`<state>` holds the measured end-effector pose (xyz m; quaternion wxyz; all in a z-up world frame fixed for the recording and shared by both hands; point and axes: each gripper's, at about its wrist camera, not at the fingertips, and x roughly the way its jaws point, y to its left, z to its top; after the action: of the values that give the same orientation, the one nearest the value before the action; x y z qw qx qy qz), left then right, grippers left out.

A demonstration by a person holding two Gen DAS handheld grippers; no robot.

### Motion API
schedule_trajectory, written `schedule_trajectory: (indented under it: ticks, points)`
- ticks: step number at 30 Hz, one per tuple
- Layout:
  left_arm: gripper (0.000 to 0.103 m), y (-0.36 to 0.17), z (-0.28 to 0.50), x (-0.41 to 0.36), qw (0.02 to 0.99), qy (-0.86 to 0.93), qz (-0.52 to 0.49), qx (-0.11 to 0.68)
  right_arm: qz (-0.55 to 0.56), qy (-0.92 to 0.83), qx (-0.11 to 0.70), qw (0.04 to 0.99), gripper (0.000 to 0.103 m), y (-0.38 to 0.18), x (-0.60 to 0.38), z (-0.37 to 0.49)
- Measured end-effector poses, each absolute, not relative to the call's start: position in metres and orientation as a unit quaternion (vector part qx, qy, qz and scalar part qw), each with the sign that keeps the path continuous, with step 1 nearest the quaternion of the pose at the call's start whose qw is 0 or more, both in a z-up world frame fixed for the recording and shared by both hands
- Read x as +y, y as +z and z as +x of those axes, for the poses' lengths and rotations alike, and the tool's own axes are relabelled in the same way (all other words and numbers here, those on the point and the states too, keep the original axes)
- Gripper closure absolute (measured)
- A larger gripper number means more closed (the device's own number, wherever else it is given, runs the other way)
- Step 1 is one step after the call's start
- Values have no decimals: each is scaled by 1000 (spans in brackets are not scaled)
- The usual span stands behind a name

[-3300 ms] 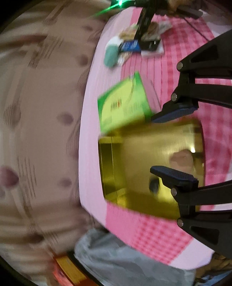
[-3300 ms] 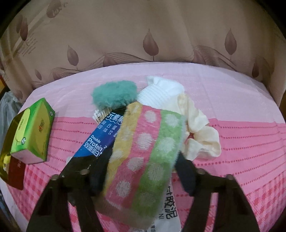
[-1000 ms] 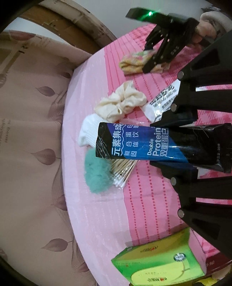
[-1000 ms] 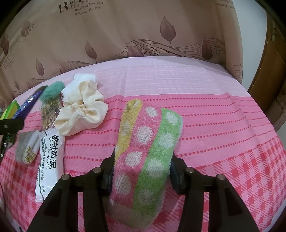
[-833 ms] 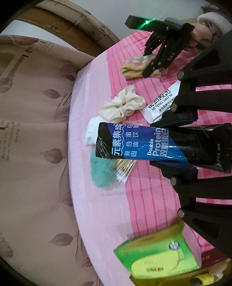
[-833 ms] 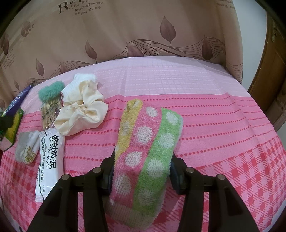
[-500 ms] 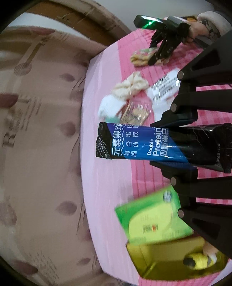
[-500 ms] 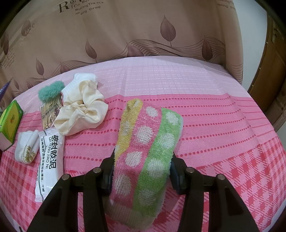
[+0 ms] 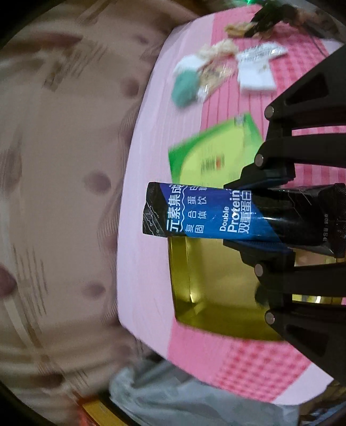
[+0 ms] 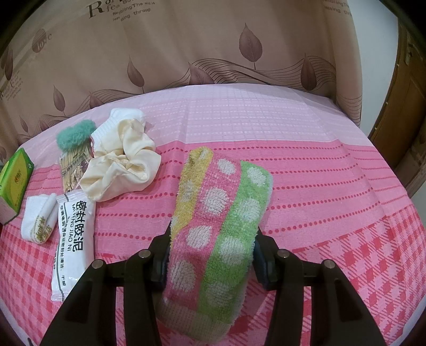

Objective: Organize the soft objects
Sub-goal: 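Lower the protein sachet into the gold tin and open the left tool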

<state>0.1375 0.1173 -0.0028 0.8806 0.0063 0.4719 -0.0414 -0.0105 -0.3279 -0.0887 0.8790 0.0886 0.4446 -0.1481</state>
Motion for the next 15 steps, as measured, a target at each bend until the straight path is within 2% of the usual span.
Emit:
schedule_trajectory:
  ticks: [8,15]
  points:
    - [70,-25,151,183,869,19,-10,495,85,-149,446,879,56,-89,-328,-10]
    - [70,-48,166,200,855,34,-4,518,83,-149,446,879,56,-89,-328,-10]
